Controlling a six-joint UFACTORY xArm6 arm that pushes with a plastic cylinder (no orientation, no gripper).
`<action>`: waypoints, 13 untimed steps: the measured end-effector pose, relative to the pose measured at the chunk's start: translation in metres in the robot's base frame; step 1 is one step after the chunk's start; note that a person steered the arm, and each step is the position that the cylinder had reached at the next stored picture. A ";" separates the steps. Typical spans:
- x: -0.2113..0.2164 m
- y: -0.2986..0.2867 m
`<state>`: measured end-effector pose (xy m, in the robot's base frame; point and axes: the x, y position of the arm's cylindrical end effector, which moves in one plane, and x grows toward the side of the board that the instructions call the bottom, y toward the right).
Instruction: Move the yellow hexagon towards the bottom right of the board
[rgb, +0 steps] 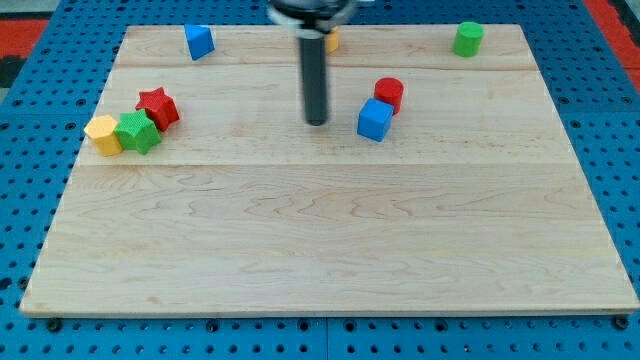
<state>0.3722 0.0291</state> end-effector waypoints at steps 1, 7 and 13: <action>0.000 0.091; 0.006 -0.007; -0.049 -0.297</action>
<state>0.3235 -0.2677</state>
